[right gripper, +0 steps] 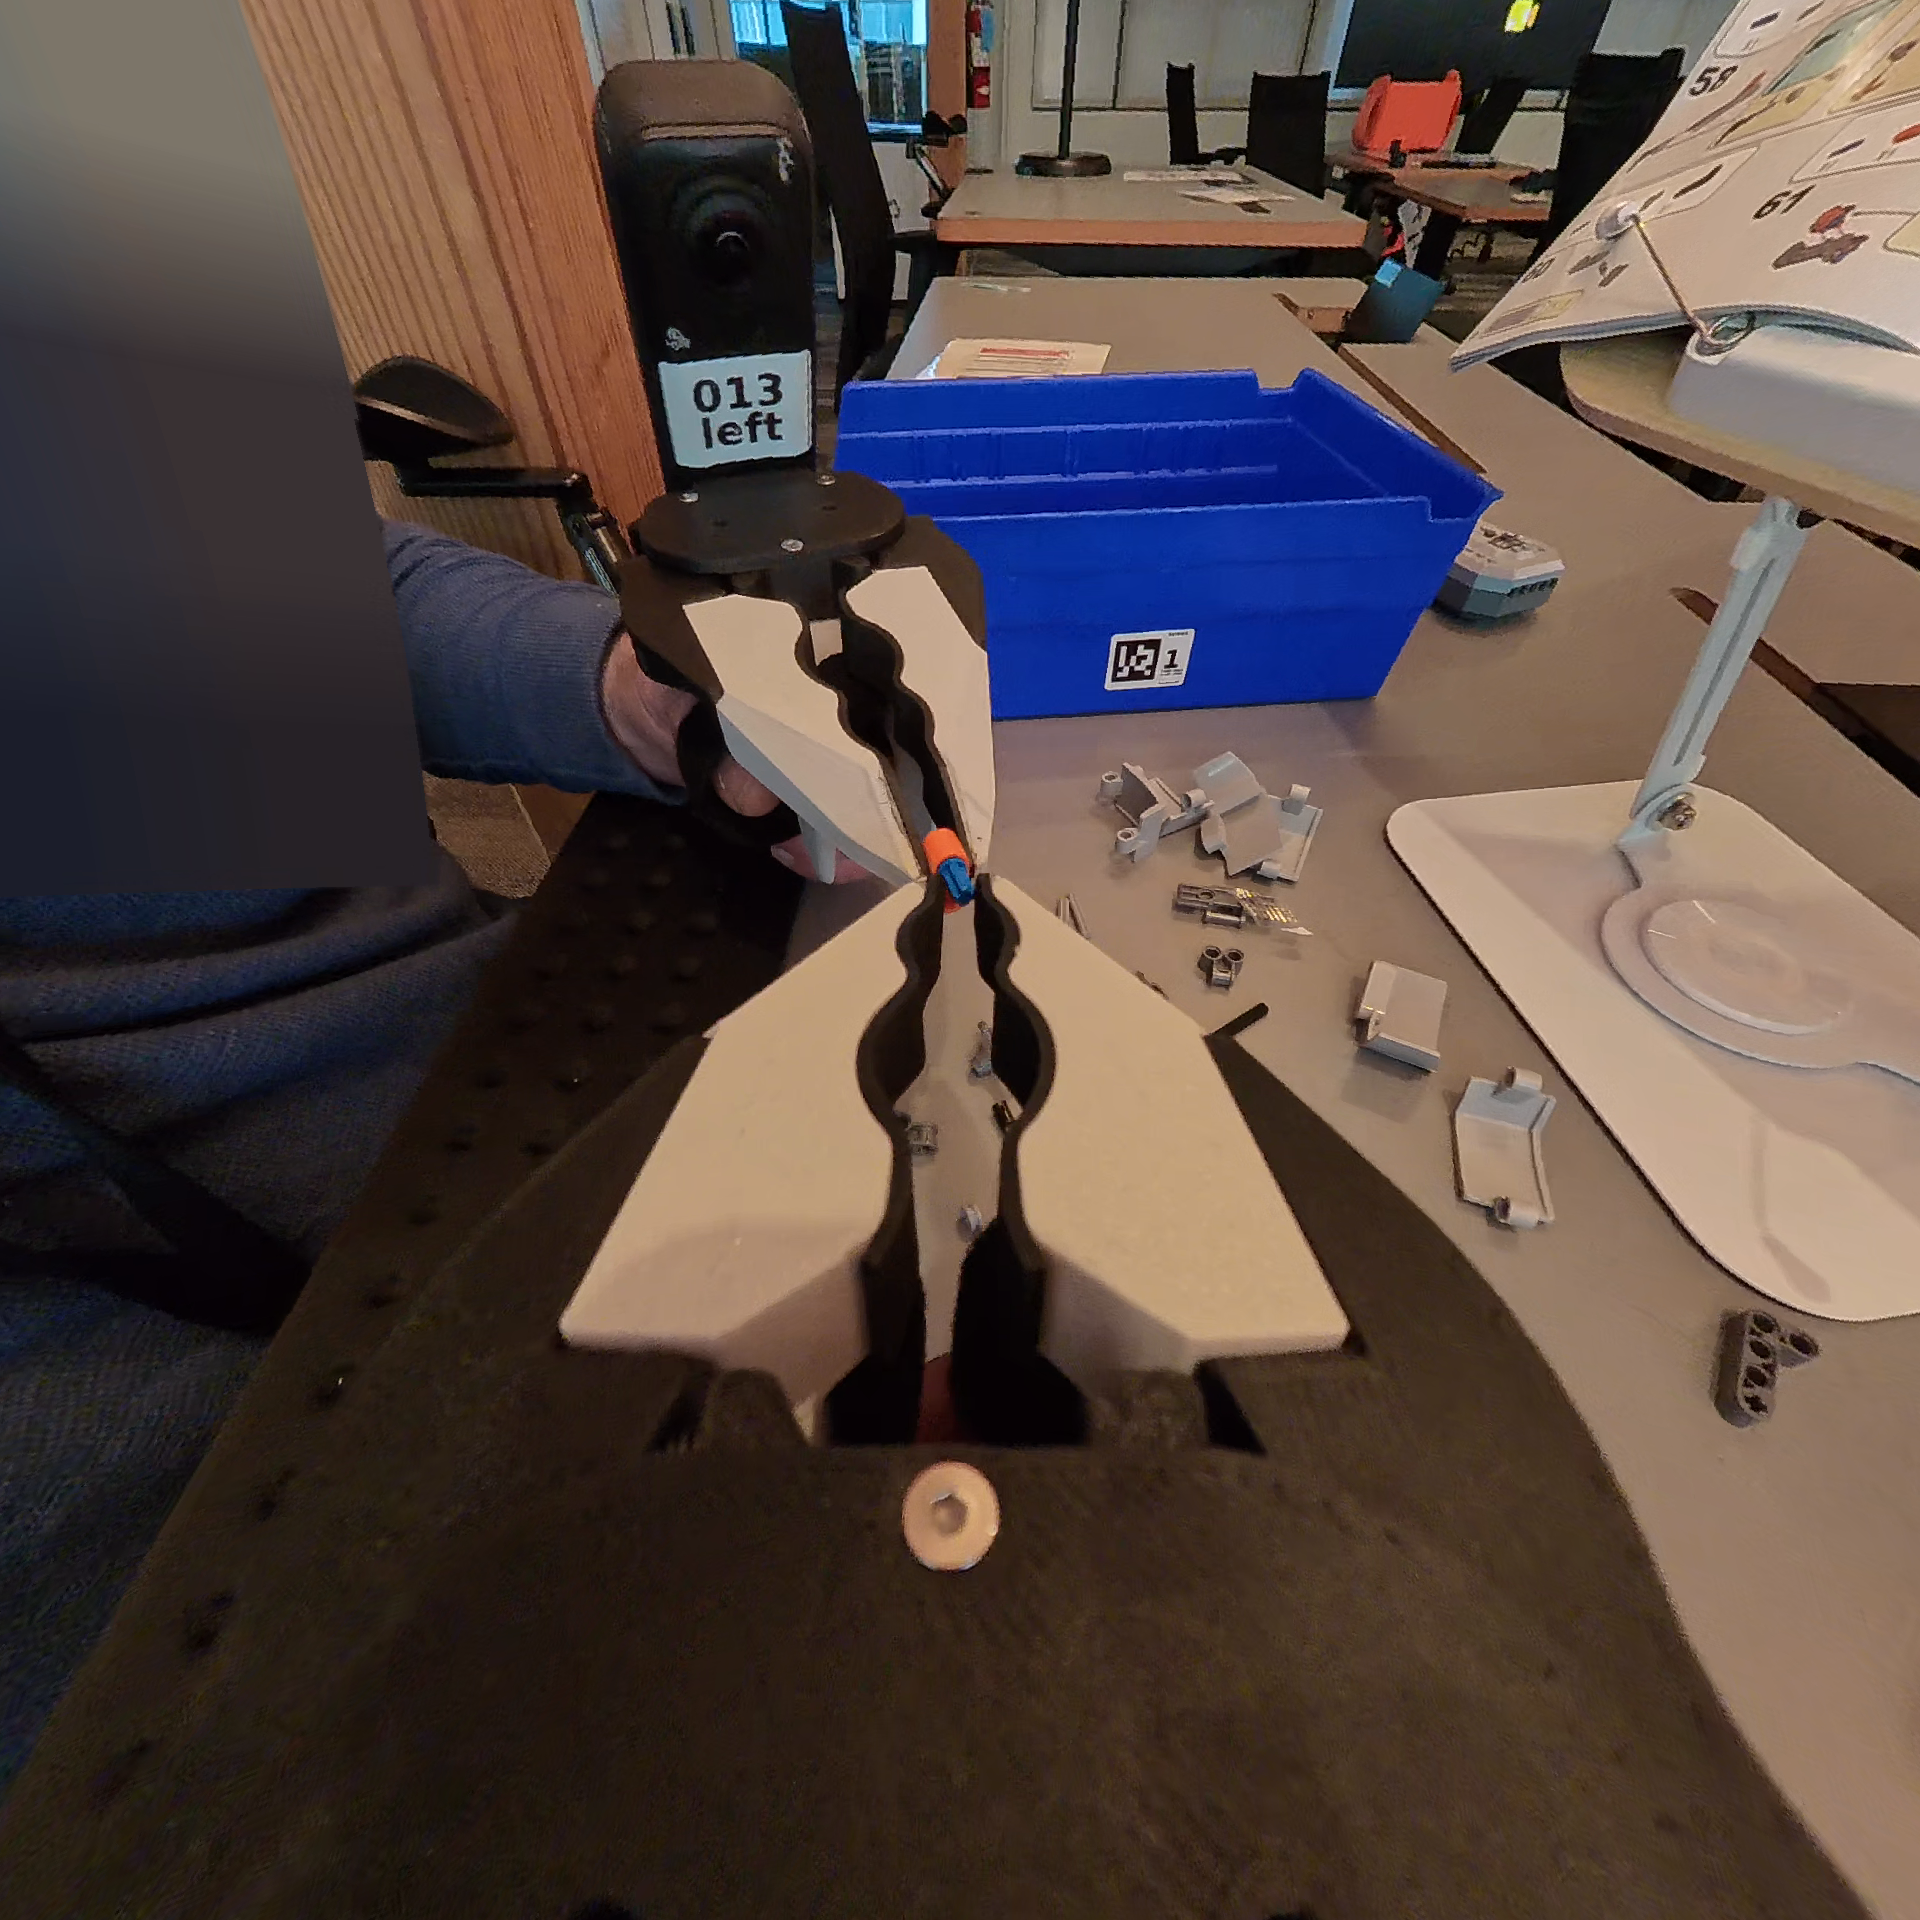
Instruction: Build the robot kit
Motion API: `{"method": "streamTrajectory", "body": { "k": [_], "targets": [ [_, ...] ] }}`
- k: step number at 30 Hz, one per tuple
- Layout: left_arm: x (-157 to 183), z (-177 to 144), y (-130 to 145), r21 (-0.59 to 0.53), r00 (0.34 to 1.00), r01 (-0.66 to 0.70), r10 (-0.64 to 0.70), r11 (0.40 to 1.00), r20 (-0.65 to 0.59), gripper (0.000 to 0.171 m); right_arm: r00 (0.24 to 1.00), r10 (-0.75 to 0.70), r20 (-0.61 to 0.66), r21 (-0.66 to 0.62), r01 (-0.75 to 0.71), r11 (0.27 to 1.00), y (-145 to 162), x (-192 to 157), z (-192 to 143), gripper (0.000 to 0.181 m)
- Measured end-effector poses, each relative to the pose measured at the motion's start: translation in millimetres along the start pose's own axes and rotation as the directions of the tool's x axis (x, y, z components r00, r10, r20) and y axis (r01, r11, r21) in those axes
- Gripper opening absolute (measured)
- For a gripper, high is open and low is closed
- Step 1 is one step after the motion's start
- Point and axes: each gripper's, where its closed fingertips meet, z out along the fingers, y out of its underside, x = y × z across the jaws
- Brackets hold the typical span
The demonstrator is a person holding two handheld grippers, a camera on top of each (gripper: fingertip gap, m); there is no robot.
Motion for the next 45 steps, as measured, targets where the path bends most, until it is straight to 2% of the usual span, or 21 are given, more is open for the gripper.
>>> {"method": "streamTrajectory", "body": {
  "k": [12, 18, 22, 25, 30, 36, 41, 45],
  "targets": [
    [1.1, 2.4, 10.6, -0.064, 0.999, -0.052, 0.052, 0.997, 0.001, 0.007, 0.986, -0.165, -0.036, -0.115, 0.16, 0.98, 11.6, -1.5, 0.3, 0.002],
    [-2.9, 2.6, 22.6, -0.157, 0.98, -0.178, 0.189, 0.971, 0.059, 0.011, 0.959, -0.274, -0.074, -0.193, 0.256, 0.947, 17.4, -0.1, 0.6, 0.002],
    [0.3, 0.4, 24.3, -0.175, 0.963, -0.248, 0.262, 0.953, 0.058, 0.012, 0.936, -0.343, -0.08, -0.249, 0.314, 0.916, 25.0, -1.9, 4.1, 0.002],
    [0.6, 0.2, 30.0, -0.213, 0.946, -0.3, 0.318, 0.93, 0.057, 0.012, 0.927, -0.367, -0.077, -0.271, 0.335, 0.902, 27.7, -3.8, 5.8, 0.002],
    [2.0, 0.7, 35.4, -0.238, 0.937, -0.326, 0.346, 0.915, 0.045, 0.007, 0.907, -0.415, -0.073, -0.309, 0.375, 0.874, 31.6, -5.5, 6.4, 0.002],
    [1.5, -0.9, 39.2, -0.27, 0.932, -0.333, 0.358, 0.904, 0.051, 0.009, 0.906, -0.418, -0.061, -0.327, 0.378, 0.866, 35.0, -5.2, 5.2, 0.002],
    [-3.7, -11.5, 45.5, -0.319, 0.933, -0.316, 0.354, 0.894, 0.069, 0.014, 0.92, -0.392, 0.021, -0.418, 0.364, 0.832, 54.8, -7.5, -0.7, 0.002],
    [-6.3, -23.3, 59.8, -0.389, 0.929, -0.309, 0.364, 0.868, 0.072, 0.012, 0.904, -0.404, 0.139, -0.538, 0.412, 0.735, 84.8, -16.2, -2.7, 0.002]
  ]
}}
